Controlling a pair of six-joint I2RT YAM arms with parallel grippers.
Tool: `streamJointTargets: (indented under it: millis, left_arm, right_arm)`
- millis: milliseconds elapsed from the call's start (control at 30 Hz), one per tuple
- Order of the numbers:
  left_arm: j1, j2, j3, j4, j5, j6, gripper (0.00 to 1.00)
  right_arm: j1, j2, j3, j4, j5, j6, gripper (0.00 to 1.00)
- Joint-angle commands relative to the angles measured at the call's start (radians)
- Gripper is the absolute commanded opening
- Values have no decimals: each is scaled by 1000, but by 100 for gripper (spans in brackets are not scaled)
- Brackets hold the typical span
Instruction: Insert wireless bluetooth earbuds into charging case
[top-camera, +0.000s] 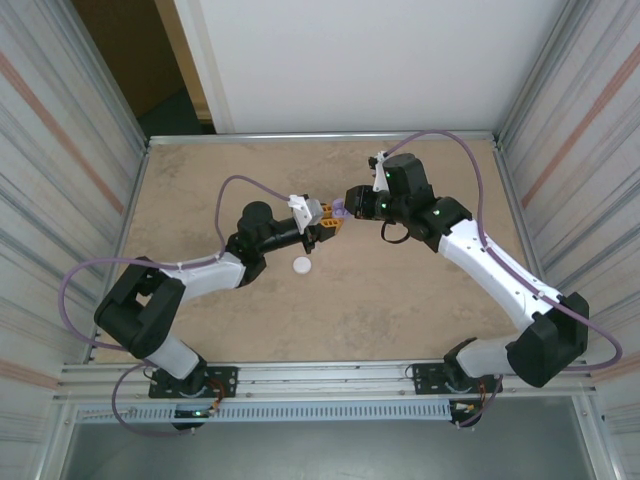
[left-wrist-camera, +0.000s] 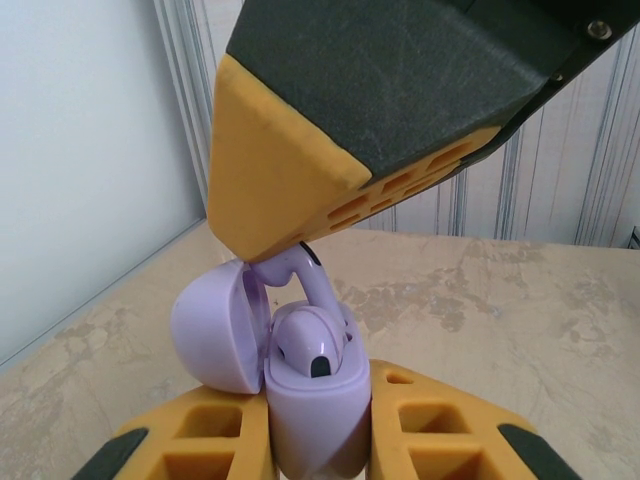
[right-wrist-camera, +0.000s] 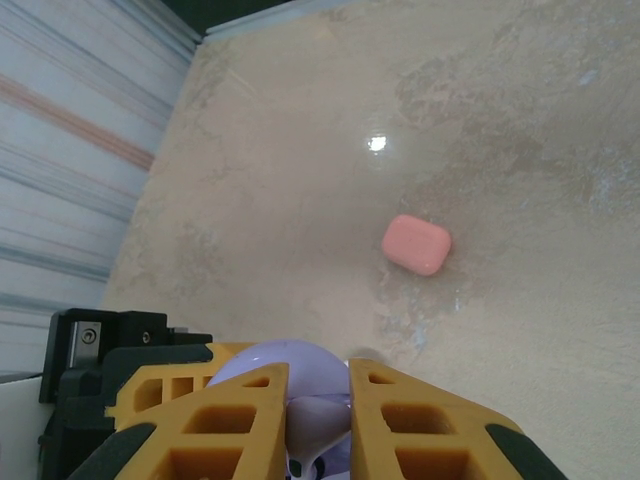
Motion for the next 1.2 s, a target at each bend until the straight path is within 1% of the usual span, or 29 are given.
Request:
streamJointTargets:
  millis: [0,533,733,1000,1167]
  left_arm:
    - [-9,-12,19,51,13,-7,0]
    - [-9,-14,16,51,11,-7,0]
    - [-9,-11,18,53,9,-9,0]
    - [-10,-16,14,57,14,-6,0]
    - [-9,-24,8,71,20,-9,0]
  right_arm:
    - [18,15,28,-22,-3,5,21]
    - [27,12,40,-53,31,-14,21]
    - [30,22,45,-43,-5,-15,26]
    - [26,-1,75,-70,21,-29,31]
    - [-1,-42,88,-78,2,-47,35]
